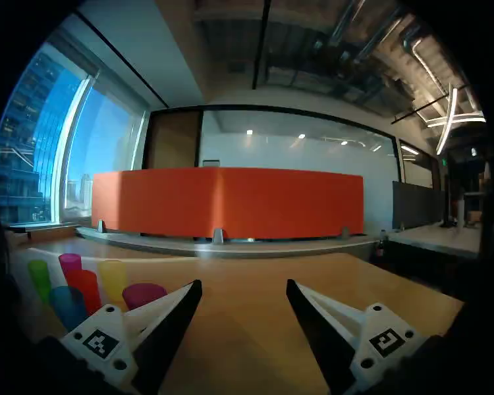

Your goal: Pour water

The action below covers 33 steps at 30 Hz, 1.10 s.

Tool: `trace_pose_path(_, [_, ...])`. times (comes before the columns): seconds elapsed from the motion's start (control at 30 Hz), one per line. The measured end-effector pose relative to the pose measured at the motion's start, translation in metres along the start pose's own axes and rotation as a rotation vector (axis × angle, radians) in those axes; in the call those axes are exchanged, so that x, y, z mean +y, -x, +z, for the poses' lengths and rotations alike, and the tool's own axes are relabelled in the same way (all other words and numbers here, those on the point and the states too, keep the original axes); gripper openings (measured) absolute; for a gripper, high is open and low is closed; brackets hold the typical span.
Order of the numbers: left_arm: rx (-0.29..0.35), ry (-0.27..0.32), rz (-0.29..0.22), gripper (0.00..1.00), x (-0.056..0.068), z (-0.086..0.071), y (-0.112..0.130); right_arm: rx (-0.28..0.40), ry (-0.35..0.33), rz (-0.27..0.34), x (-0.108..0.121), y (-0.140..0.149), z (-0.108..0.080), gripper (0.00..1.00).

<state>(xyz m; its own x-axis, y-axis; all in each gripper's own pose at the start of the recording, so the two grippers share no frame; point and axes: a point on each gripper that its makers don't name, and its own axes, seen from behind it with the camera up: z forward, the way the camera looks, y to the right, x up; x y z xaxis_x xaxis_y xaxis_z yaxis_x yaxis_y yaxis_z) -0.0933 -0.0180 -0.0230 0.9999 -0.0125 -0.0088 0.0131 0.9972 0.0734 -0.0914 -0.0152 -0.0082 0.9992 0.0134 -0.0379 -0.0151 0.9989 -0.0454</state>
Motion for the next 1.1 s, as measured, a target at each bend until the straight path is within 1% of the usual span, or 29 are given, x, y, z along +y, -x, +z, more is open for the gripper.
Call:
trace_pose_path(0.3, [0.000,0.000,0.000,0.96,0.0000,-0.0001,0.0004,-0.015,0.003,0.017,0.0042,0.0069,0.0001,0.99])
trace_pose_path(1.1, [0.000,0.000,0.000,0.96,0.0000,0.0002,0.0005,-0.022,-0.003,0.019,0.0036,0.0081,0.0008,0.99])
